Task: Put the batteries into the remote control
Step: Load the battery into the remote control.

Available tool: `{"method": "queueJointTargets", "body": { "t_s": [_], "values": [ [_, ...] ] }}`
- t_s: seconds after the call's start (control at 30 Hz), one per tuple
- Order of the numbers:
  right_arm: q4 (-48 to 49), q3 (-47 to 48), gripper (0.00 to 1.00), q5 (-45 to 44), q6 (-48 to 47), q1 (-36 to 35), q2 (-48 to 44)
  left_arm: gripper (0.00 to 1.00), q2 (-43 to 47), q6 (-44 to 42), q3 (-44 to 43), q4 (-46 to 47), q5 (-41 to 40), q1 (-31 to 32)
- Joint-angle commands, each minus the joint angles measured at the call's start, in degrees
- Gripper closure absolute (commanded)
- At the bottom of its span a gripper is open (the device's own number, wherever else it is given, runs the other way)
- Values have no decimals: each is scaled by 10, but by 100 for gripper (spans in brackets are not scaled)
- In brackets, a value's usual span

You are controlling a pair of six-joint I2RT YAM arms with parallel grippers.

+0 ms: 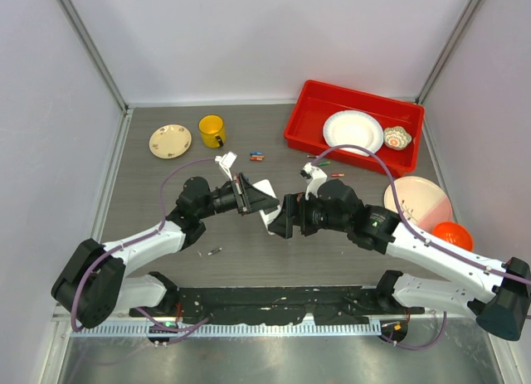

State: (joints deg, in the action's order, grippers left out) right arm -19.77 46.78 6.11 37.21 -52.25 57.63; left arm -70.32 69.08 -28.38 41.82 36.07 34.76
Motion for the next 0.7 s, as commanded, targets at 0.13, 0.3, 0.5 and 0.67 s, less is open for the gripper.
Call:
{"method": "queueJointTargets", "body": {
  "t_s": [0.13, 0.3, 0.5, 0.67],
  "values": [
    [-2, -21, 10, -22, -14, 15, -17, 100, 13, 24, -17, 62, 28, 2],
    [-2, -26, 14, -19, -17, 22, -23, 100, 8, 39, -13, 91, 31, 2],
    [7, -36, 23, -7, -18, 30, -26, 100, 8, 50, -13, 106, 34, 2],
    [12, -43, 34, -3, -17, 37, -29, 100, 10, 54, -13, 110, 33, 2]
  ]
}}
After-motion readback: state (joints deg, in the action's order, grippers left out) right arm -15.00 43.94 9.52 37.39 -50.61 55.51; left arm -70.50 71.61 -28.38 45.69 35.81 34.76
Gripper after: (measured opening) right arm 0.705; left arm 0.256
